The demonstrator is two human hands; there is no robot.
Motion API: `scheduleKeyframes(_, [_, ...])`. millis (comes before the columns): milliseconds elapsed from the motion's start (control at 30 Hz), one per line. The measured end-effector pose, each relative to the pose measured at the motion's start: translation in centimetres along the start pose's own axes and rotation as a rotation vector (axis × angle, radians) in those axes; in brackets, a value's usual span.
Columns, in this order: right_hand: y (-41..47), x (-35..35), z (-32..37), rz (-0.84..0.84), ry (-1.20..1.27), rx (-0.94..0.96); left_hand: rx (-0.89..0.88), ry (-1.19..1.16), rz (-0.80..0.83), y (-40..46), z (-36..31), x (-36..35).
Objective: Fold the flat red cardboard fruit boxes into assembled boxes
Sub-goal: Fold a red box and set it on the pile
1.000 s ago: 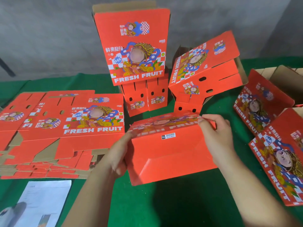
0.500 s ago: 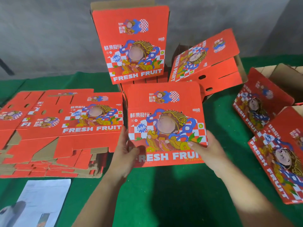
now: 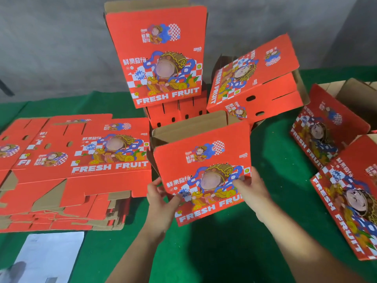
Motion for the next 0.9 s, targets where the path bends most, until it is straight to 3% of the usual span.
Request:
scheduleKeyframes(133, [0.9,-0.6,1.4,0.166,0.063,0.017,-0.046,0.04,-0.009,0.0,1.6,-1.2])
scheduleKeyframes(300, [0.5,-3.9,0.3,0.473,-0.072,-0.013,-0.069,0.108,0.194,0.5,2.8,-4.8])
scheduleKeyframes(467, [1.5,-6.2,0.3,0.181,0.013,0.093,-0.111,0.33,0.369,2.2,3.5,-7.1])
scheduleKeyframes(600, [3.6,-4.3,1.5,-0.125,-0.158,0.117,0.023,0.286,0.469,3.9,2.3,-9.6])
scheduleKeyframes(667, [4.4,-3.6,1.8,-0.141,-0.143,0.047,0.097,0.276,0.538,4.7,1.8,-10.6])
scheduleKeyframes(800, [5.9,-3.4,2.3,-0.088,0.079,-0.056,0.197,0.233,0.51,6.6,1.2,-11.7])
scheduleKeyframes(900, [6.1,-3.9,2.3,-0.107,0.116,-0.056,0.122,0.164,0.466,7.3,0.7,-12.1])
Point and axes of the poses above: each hand's wrist, its own y-axis towards the middle knuckle, its own x-axis out of the back of the hand, z = x × y, the point moved 2 cm from there along y, towards the middle knuckle, and after that the axes turned 10 degrees about -x, right-handed, at the moved point
